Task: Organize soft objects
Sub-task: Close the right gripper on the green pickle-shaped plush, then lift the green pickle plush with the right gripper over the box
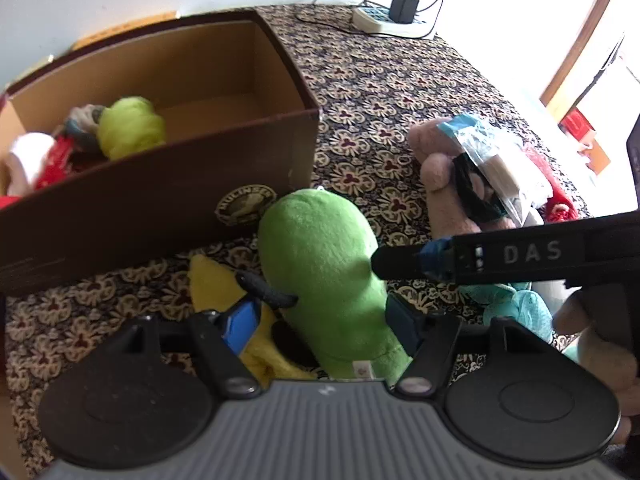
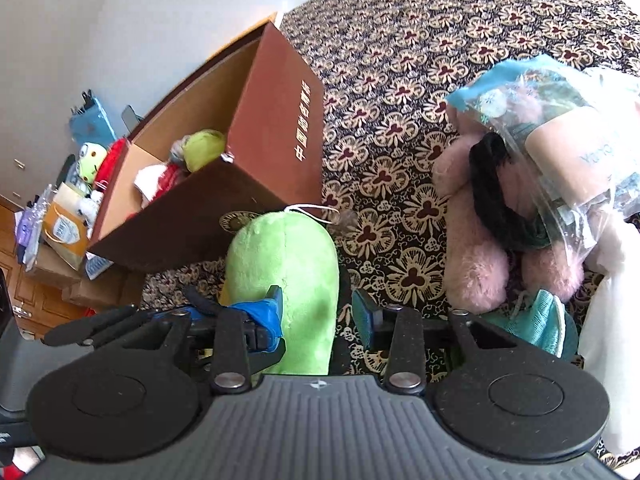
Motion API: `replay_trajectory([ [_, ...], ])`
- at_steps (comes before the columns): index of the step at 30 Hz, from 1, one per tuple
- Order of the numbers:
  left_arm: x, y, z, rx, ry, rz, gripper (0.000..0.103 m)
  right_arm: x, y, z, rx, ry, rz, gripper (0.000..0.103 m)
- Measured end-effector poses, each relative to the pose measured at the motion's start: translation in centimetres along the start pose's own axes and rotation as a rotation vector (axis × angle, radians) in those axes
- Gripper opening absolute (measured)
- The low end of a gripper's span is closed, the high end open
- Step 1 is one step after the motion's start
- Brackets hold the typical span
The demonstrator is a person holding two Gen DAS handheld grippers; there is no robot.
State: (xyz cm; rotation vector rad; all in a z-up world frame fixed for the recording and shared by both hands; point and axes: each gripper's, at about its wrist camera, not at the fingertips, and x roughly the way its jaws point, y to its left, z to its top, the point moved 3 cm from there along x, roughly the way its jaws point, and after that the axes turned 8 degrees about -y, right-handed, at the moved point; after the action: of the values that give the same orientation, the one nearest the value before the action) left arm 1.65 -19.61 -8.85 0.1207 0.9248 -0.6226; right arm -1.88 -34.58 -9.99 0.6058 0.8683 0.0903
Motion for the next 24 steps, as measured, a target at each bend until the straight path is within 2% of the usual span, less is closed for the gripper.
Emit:
replay_trajectory([
  [3, 0.5, 0.2, 0.1, -0.006, 0.000, -0.034, 0.069, 0.7, -0.3, 0.1, 0.007, 0.016, -0.004, 0.023],
  [6, 1.2, 0.5, 0.3, -0.010, 0.004, -0.056, 0.070, 1.1, -0.5, 0.4, 0.036, 0.026, 0.030, 0.024],
  [13, 2.3, 0.6, 0.2, 0.026, 0.013, -0.042, 0.070, 2.3, -0.6, 0.3, 0.095, 0.057, 0.104, 0.028],
  [17, 1.9, 0.4, 0.4, 0.044, 0.010, -0.063, 0.070, 2.6, -0.4, 0.2, 0.117, 0.079, 0.149, 0.028],
  [19, 1.7, 0.2, 0.4, 0.055, 0.009, -0.073, 0.067, 2.6, -0.2, 0.1, 0.112, 0.085, 0.147, 0.028],
  [24, 0.3, -0.9, 0.9, 0.103, -0.008, -0.125, 0.067, 1.2, 0.3, -0.3, 0.098, 0.071, 0.152, 0.028],
])
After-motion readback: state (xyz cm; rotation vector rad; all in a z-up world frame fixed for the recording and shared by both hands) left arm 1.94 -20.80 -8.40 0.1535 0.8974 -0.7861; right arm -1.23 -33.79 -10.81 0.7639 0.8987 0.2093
